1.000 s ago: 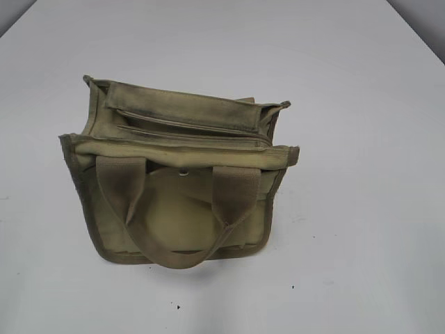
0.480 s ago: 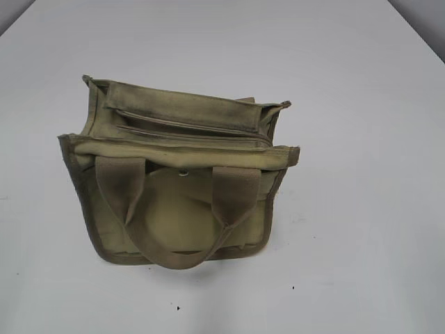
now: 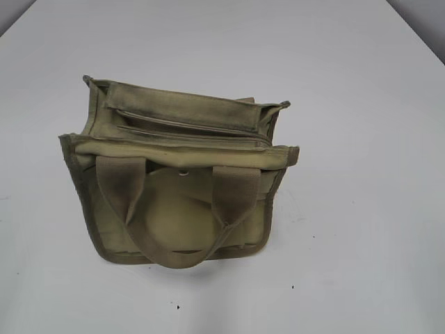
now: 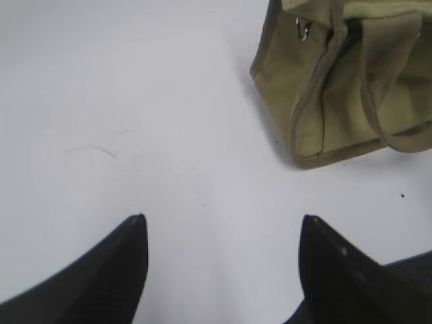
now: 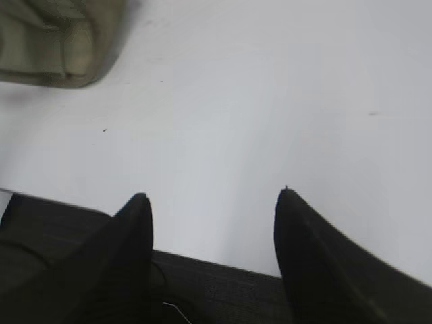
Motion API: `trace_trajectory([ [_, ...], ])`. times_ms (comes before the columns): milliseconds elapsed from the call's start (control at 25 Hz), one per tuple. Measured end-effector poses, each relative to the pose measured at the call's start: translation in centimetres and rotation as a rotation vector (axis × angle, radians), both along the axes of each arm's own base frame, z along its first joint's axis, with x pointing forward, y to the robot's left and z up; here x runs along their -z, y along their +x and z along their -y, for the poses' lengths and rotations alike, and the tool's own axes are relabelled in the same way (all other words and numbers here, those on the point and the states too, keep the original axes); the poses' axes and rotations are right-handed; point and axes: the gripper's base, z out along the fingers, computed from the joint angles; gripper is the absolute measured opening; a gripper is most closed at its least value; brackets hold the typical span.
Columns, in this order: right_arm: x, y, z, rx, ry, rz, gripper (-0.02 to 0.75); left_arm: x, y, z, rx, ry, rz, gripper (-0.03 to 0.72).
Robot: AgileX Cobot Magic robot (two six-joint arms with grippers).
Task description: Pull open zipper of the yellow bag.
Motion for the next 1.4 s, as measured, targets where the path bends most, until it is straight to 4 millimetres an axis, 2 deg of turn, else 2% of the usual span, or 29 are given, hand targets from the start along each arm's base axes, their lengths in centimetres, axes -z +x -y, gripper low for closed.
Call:
trace_trajectory([
  [160,0.0,0.1,0.3,0.158,0.002,0.003,0.449,0.0,0.0,-0.1,-0.072,0.000,0.002,0.538],
  [320,-0.2,-0.8,0.6,0.241,0.013,0.075,0.449,-0.1,-0.8,-0.2,-0.117,-0.006,0.055,0.538],
  [560,-0.2,-2.6,0.6,0.244,0.033,0.198,0.449,-0.1,-2.1,-0.3,-0.121,-0.013,0.136,0.538],
  [1400,-0.2,-2.6,0.6,0.243,0.034,0.200,0.449,0.0,-2.3,-0.3,-0.121,-0.014,0.146,0.491],
])
